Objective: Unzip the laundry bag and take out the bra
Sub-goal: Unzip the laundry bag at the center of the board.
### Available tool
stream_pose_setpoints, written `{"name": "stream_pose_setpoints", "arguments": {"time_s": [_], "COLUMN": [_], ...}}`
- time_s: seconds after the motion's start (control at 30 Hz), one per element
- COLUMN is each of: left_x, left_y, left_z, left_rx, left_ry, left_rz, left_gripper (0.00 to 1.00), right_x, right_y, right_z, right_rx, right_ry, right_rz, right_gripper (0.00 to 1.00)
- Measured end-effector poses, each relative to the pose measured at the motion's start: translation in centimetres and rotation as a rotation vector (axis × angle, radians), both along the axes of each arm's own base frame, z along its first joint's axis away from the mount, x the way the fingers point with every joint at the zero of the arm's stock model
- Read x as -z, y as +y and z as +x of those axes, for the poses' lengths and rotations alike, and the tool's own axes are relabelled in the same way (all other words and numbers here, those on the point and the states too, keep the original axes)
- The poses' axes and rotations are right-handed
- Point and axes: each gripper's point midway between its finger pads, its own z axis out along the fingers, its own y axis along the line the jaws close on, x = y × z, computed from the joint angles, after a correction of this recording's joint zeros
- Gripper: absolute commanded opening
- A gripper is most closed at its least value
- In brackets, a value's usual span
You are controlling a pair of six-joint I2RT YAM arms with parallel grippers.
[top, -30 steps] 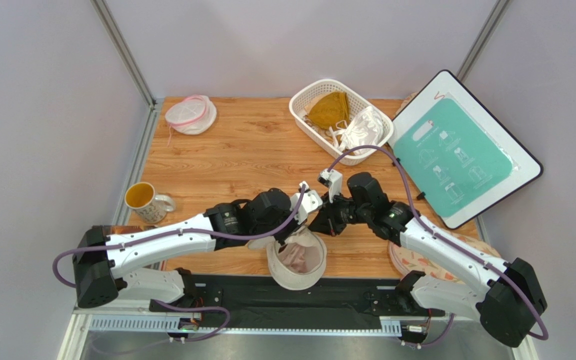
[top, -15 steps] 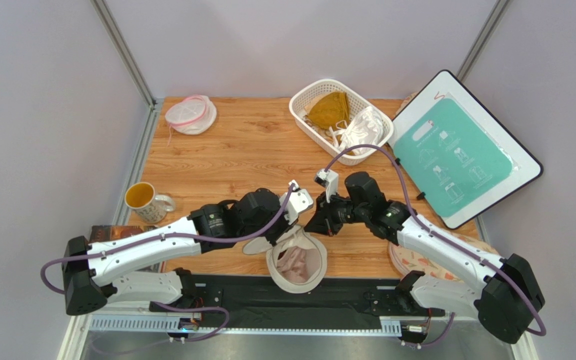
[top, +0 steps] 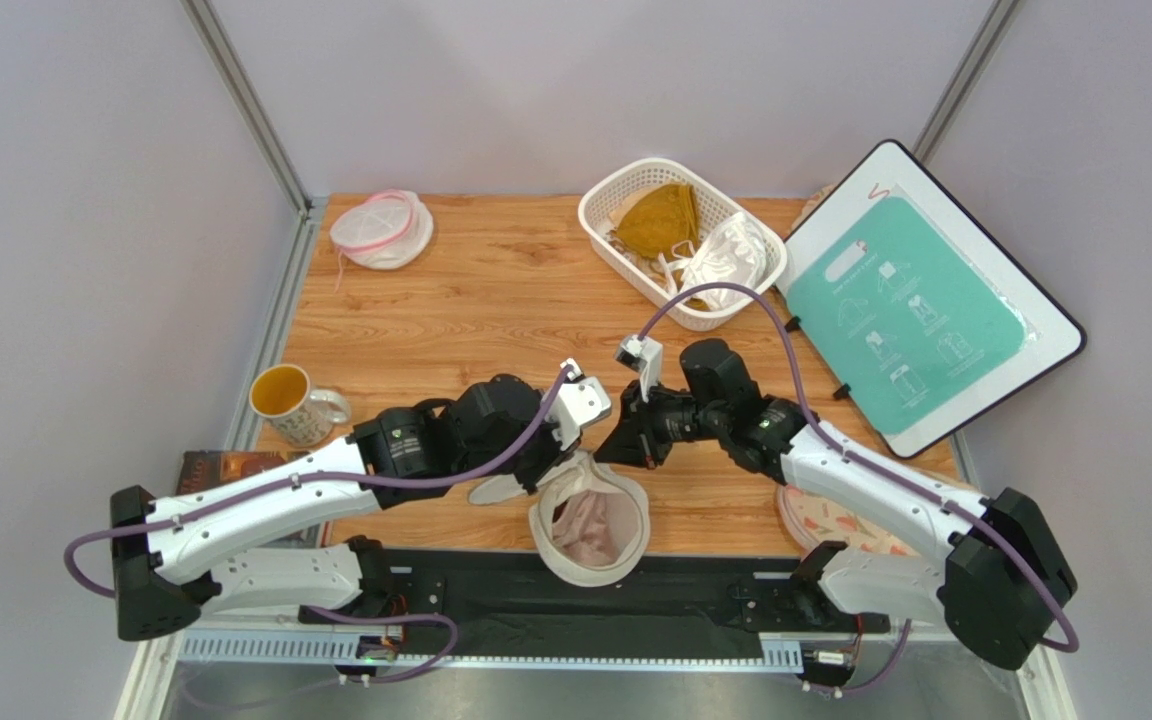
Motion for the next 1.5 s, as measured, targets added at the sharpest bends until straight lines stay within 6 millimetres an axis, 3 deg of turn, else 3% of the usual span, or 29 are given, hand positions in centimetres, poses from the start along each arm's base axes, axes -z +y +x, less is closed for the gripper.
{"name": "stream_pose_setpoints", "arguments": {"time_s": [0.43, 1.0, 1.07, 1.1, 1.2, 1.4, 1.5], "left_x": [-2.6, -3.9, -4.0, -4.0, -4.3, -6.9, -7.6], "left_y": [0.6, 1.3, 1.4, 1.5, 1.5, 0.7, 0.4], "left_z": [-0.4, -1.0, -0.9, -0.8, -0.4, 0.9, 1.8], "left_rx": [0.007, 0.035, 0.031, 0.024, 0.003, -0.036, -0.053], "left_ry": [-0.020, -0.026, -0.029, -0.032, -0.043, -0.077, -0.074], "left_rz": [-0.047, -0.049, -0.047, -0.044, -0.039, -0.062, -0.057], "left_gripper": [0.00, 0.00, 0.00, 0.00, 0.00, 0.00, 0.00], "right_x": [0.9, -0.1, -0.1, -0.1, 0.0, 2.6, 1.7], "right_y": [0.6, 1.7, 1.7, 1.7, 1.4, -1.6, -3.1], "right_z": [0.2, 0.3, 0.3, 0.3, 0.6, 1.3, 1.6], "right_rx": [-0.015, -0.062, -0.063, -0.063, -0.040, 0.094, 0.156], "right_ry": [0.022, 0.021, 0.019, 0.019, 0.018, 0.043, 0.012], "right_rz": [-0.005, 0.036, 0.039, 0.039, 0.022, -0.149, -0.193], "right_gripper": [0.00, 0.01, 0.08, 0.21, 0.42, 0.69, 0.71]}}
